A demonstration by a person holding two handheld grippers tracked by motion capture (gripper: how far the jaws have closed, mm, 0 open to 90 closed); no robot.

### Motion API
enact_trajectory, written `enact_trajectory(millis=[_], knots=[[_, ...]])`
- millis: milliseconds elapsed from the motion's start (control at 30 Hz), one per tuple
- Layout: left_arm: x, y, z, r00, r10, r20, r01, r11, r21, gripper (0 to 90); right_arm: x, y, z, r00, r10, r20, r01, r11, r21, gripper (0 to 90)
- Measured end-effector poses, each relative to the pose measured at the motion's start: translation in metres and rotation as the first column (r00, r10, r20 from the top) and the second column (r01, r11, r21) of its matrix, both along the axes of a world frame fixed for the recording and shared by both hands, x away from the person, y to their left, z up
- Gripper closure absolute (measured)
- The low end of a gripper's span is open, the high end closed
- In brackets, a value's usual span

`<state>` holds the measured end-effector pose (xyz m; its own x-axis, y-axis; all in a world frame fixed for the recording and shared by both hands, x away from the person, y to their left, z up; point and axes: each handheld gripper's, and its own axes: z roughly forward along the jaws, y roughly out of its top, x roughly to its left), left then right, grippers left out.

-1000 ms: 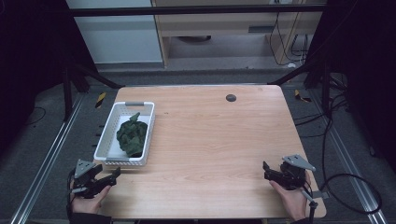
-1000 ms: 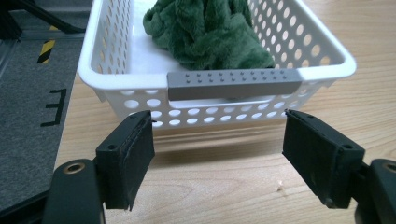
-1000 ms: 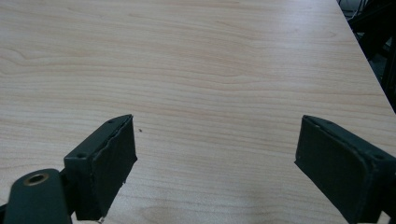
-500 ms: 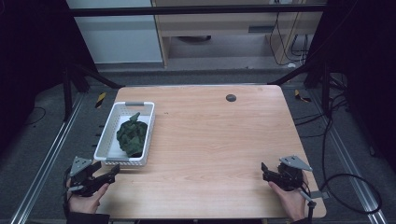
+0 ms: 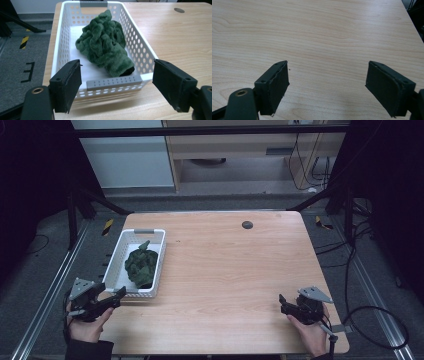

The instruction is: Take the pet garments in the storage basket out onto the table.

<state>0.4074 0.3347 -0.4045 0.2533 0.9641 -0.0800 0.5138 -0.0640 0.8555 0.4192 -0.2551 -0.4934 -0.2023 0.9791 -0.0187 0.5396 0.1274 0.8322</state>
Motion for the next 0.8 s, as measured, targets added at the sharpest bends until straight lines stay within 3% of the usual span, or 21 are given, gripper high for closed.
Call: enact_trajectory(millis=[233,800], knots=[[0.01,0.0,0.017,0.9998,-0.006,0.021,0.006,1.0,0.001,21.8,0.0,0.0,0.0,1.0,0.001,0.001,-0.001,1.0,-0.003,18.2],[0.04,-0.006,0.034,0.9998,-0.019,-0.004,0.02,0.9992,0.036,21.5,0.001,0.001,-0.001,0.9999,0.01,-0.008,-0.01,1.0,-0.004,18.2]])
